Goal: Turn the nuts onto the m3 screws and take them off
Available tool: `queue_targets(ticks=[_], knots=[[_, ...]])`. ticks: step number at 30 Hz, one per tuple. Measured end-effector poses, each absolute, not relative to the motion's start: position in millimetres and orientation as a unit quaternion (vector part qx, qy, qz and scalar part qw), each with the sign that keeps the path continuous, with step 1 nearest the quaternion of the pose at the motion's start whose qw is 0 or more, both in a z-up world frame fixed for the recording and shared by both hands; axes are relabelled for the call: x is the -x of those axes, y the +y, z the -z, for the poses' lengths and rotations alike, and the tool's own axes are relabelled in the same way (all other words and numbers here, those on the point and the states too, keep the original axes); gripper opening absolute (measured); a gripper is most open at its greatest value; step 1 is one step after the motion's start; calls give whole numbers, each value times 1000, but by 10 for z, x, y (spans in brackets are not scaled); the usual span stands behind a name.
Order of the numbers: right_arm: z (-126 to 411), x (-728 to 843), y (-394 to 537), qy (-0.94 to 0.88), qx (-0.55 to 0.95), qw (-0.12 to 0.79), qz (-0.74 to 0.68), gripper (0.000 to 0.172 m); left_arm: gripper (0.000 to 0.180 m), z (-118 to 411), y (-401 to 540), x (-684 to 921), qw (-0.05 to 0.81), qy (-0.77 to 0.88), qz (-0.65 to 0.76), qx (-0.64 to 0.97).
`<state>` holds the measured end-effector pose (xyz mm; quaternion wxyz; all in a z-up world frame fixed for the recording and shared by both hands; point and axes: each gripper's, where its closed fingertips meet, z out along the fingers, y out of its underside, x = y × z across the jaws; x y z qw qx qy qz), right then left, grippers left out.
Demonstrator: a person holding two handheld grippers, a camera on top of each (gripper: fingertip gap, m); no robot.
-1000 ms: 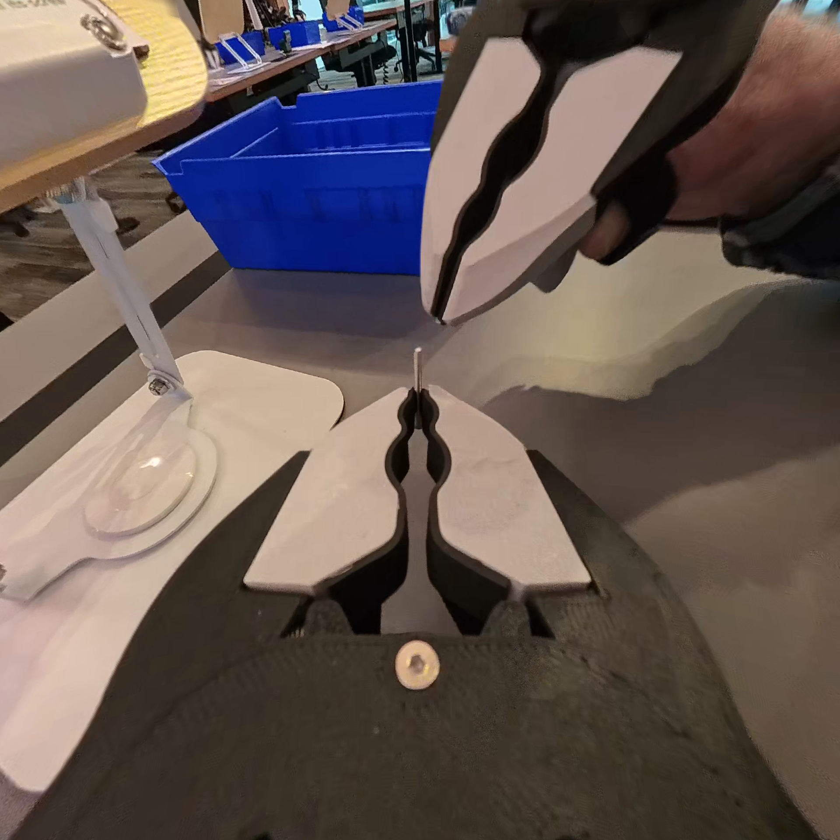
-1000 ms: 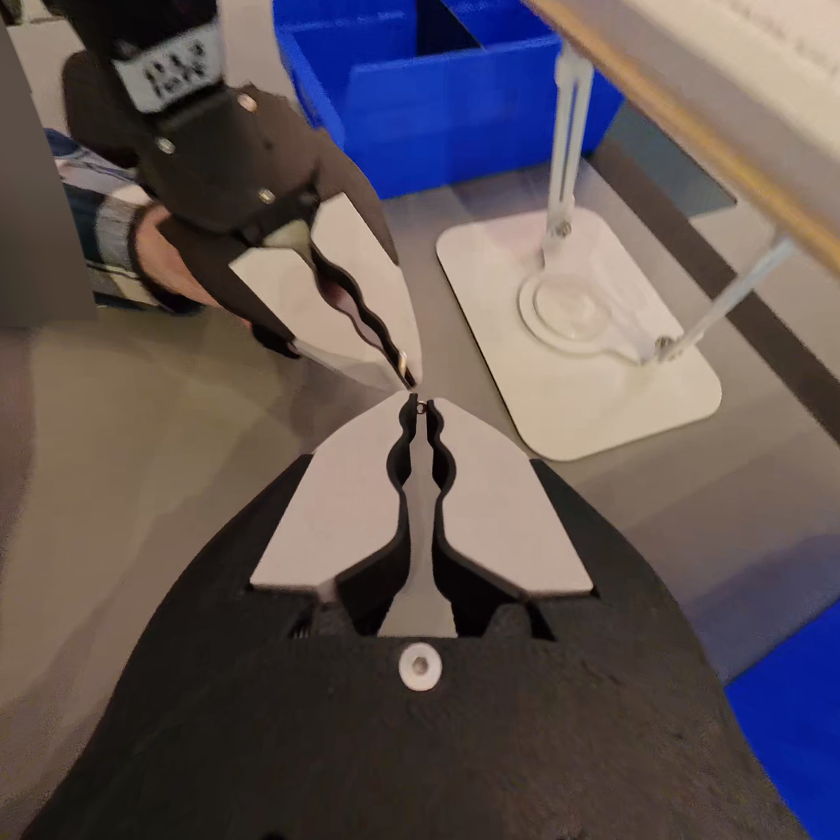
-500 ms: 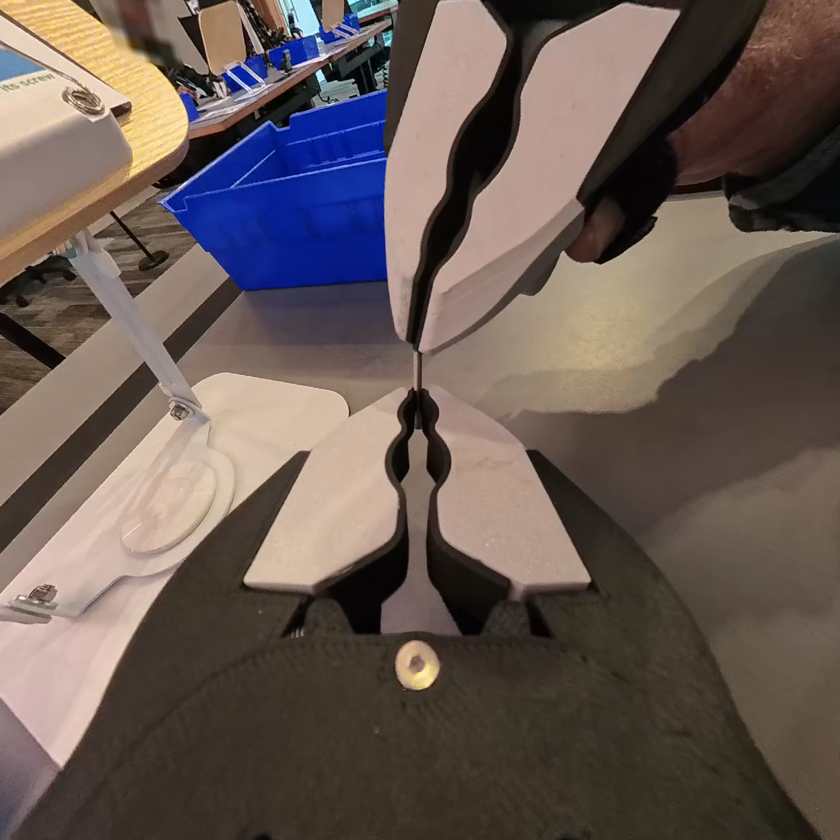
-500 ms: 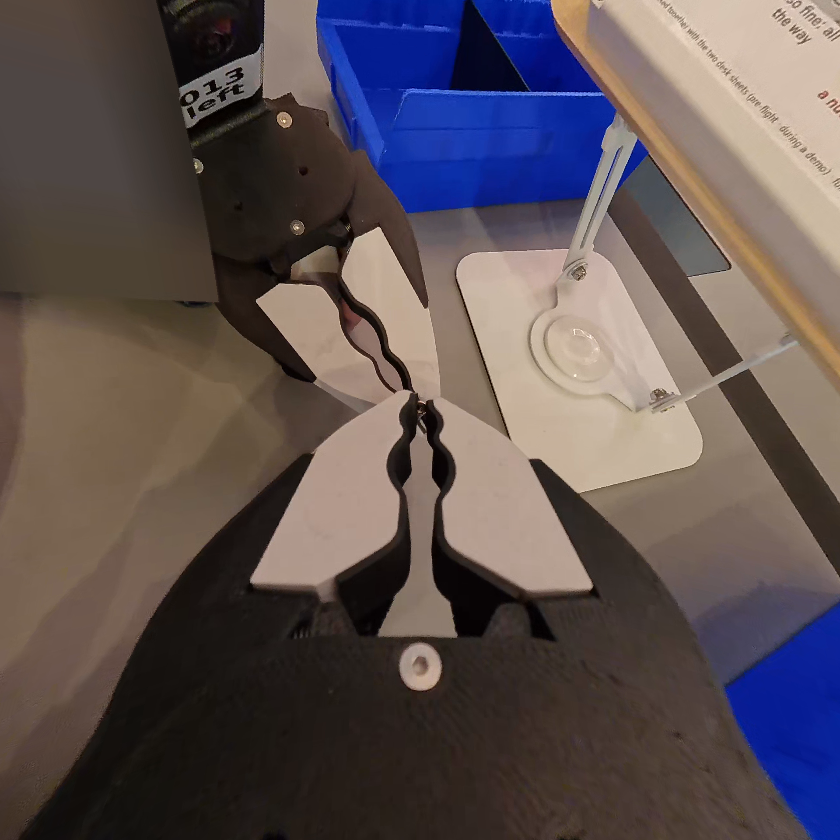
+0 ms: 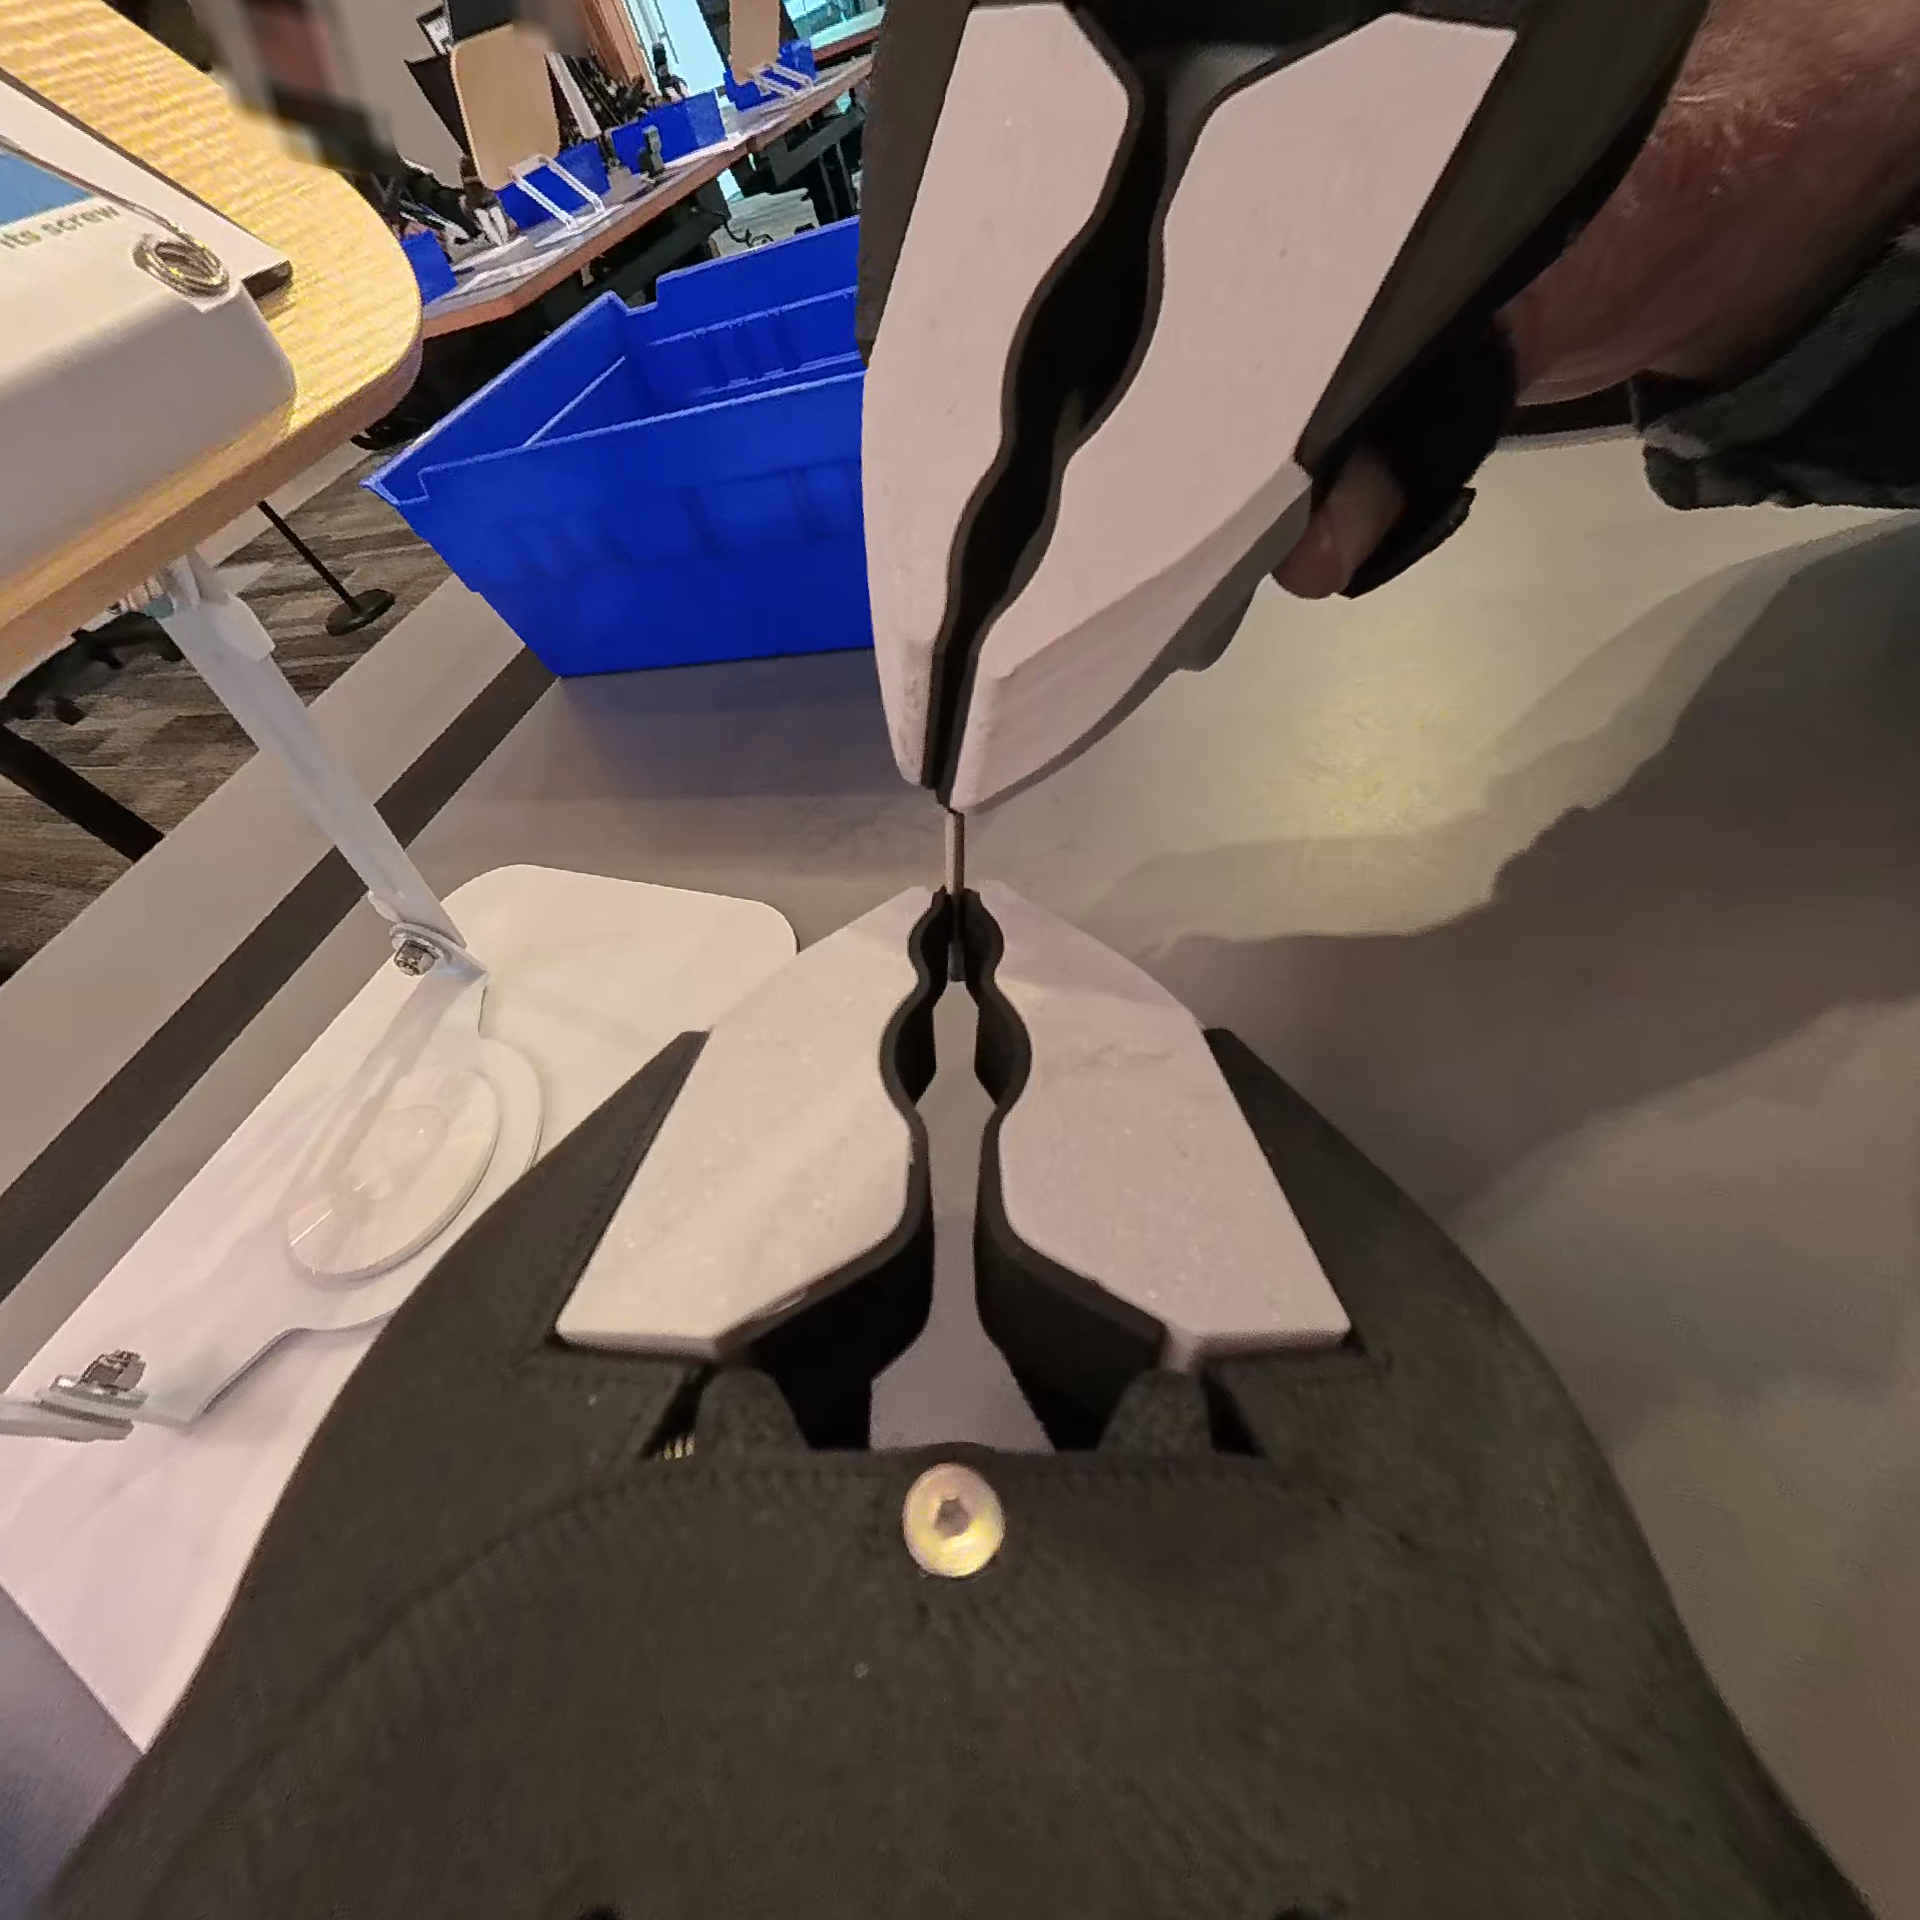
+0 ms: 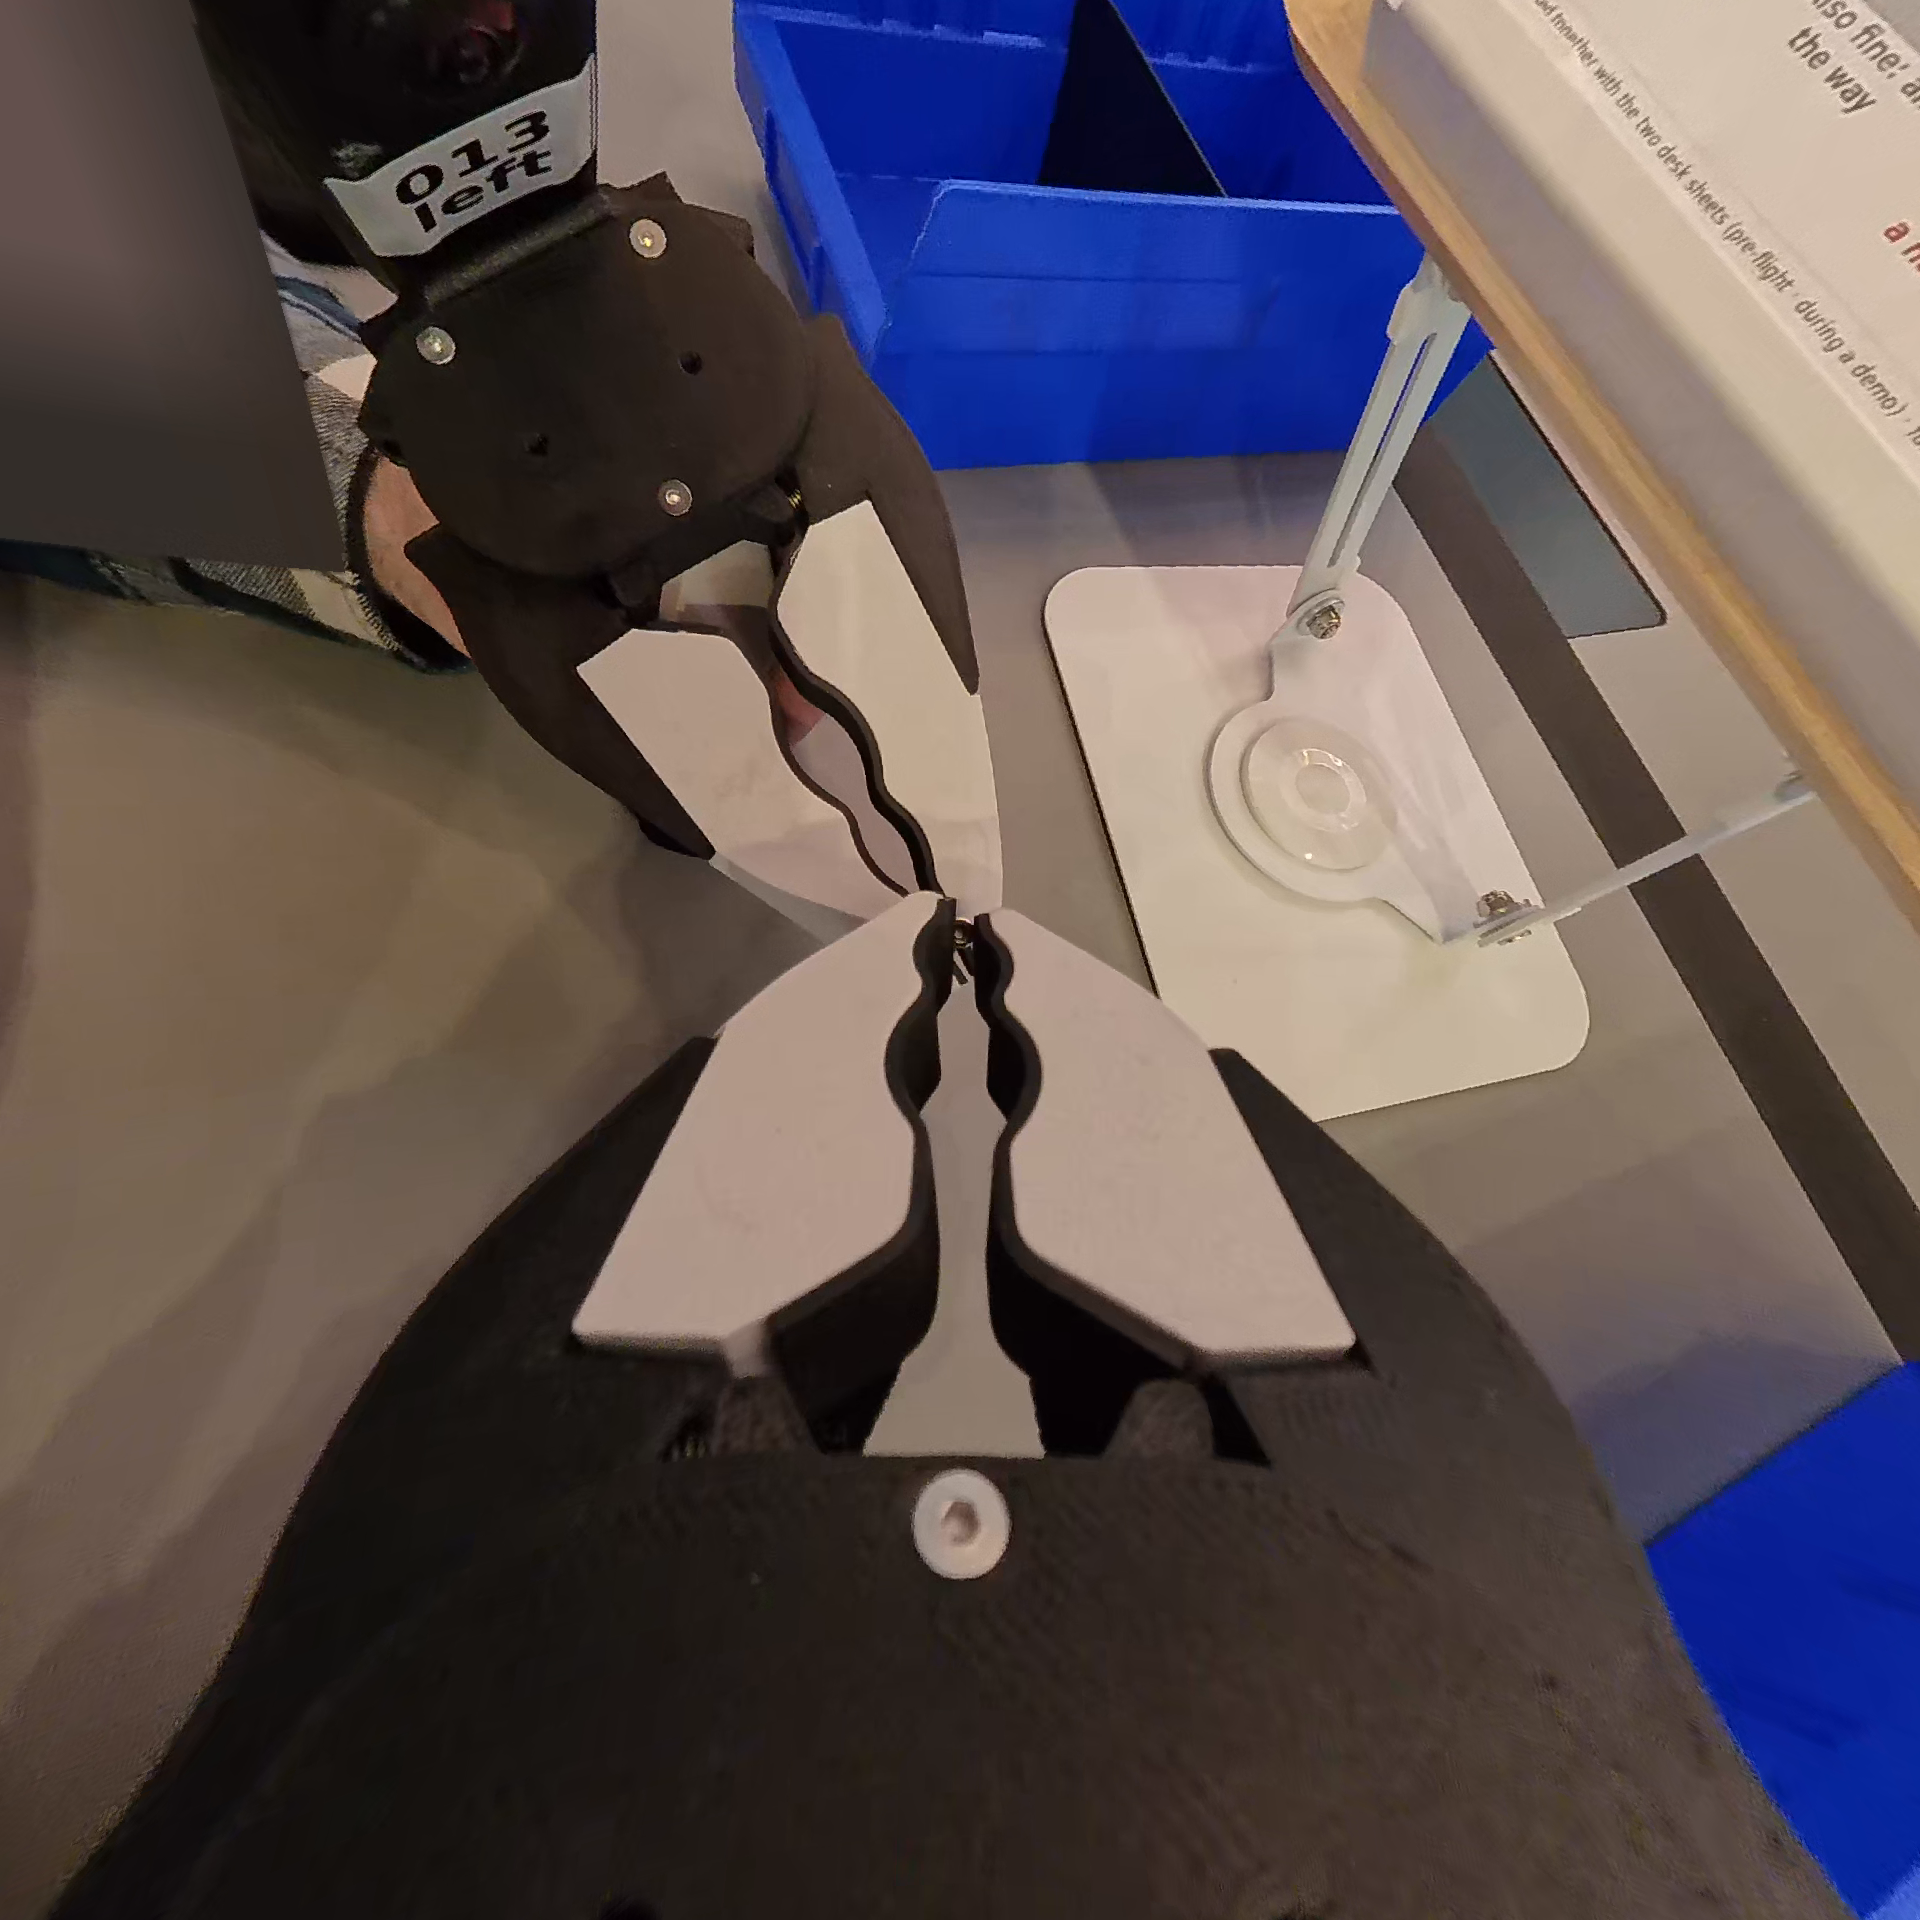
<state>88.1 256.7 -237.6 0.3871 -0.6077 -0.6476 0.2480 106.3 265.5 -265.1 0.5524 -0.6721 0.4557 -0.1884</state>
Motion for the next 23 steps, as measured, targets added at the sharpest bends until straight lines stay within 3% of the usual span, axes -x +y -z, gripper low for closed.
queue_targets(ticks=[1,12,23], knots=[[2372,-883,2560,-650,604,386,-250,4,2,2646,2648,-1068,552,456,194,671],[2401,-909,2491,-705,558,381,-218,4,1,2668,2580,-1100,538,476,214,662],[2348,-895,2557,-629,601,427,-248,4,1,2617,2655,-1053,562,457,174,667]])
